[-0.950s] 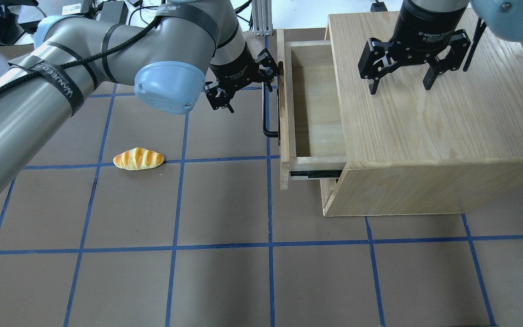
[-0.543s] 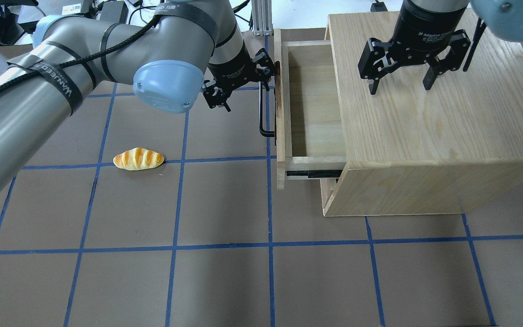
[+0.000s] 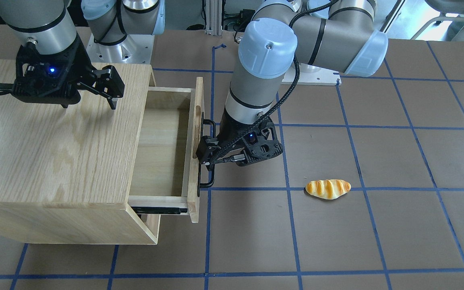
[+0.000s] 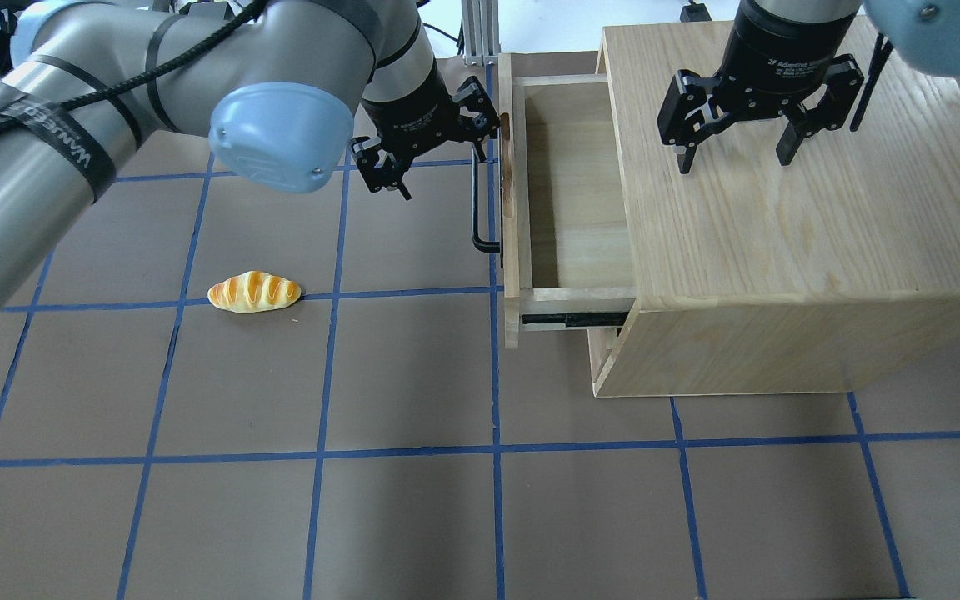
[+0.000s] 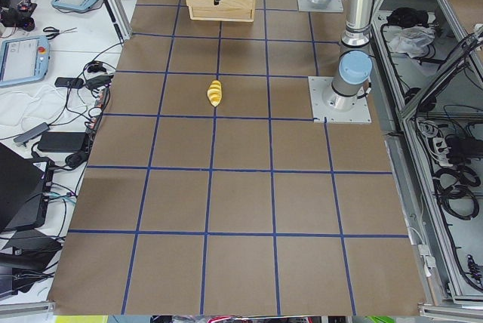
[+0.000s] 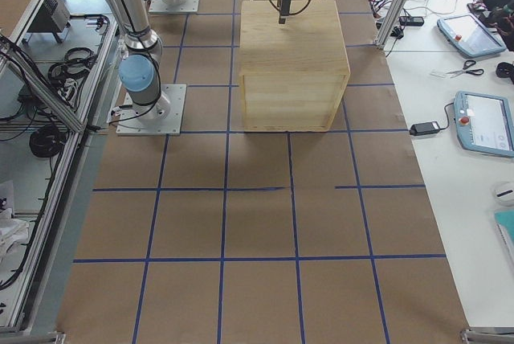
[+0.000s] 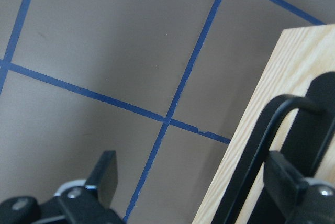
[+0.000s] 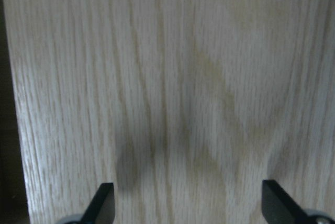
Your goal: Open upper drawer
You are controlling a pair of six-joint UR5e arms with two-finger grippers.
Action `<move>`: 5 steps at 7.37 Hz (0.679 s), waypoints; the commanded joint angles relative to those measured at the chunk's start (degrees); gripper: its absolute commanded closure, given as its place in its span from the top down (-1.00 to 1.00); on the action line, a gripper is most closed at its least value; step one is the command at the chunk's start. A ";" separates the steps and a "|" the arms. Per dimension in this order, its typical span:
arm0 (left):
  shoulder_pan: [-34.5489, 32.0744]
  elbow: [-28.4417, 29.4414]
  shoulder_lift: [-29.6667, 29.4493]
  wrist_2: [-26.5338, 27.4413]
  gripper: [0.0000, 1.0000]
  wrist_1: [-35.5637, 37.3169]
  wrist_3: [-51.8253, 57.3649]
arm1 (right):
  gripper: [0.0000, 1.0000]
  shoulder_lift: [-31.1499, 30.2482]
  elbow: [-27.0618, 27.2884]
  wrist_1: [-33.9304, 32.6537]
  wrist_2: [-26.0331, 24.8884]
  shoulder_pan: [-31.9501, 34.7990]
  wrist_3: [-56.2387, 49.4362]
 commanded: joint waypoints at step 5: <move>16.71 -1.10 6.17 9.17 1.00 -8.05 29.04 | 1.00 0.00 0.00 0.00 0.00 0.00 0.07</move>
